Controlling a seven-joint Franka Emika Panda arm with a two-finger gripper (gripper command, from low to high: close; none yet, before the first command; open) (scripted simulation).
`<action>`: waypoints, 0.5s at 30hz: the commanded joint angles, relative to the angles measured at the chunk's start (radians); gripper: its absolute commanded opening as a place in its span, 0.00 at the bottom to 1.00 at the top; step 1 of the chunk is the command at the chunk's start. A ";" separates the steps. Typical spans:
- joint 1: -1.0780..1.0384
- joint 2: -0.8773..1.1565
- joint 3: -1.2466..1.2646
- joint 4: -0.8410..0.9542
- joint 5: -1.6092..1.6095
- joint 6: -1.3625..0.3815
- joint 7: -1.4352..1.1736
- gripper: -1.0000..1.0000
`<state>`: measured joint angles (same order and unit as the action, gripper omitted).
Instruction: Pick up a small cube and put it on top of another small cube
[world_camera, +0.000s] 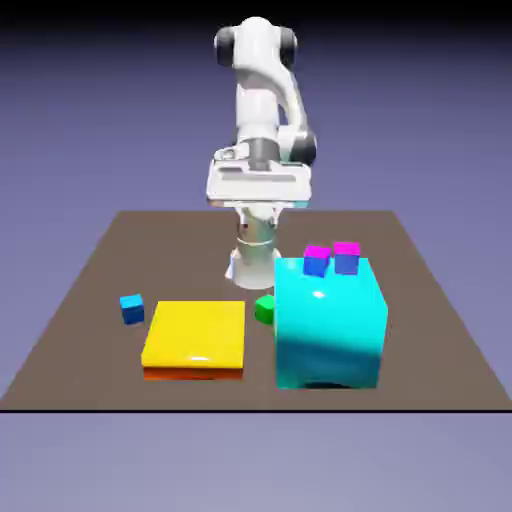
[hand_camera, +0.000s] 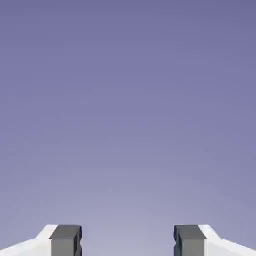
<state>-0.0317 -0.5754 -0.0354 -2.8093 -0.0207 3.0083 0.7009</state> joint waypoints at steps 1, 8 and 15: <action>-0.036 -0.004 -0.029 0.001 -0.017 -0.024 -0.033 0.50; -0.290 -0.036 -0.235 0.004 -0.137 -0.191 -0.266 0.50; -0.544 -0.067 -0.441 0.008 -0.257 -0.358 -0.499 0.50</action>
<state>-0.5753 -0.6424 -0.4763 -2.8011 -0.2778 2.6508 0.2019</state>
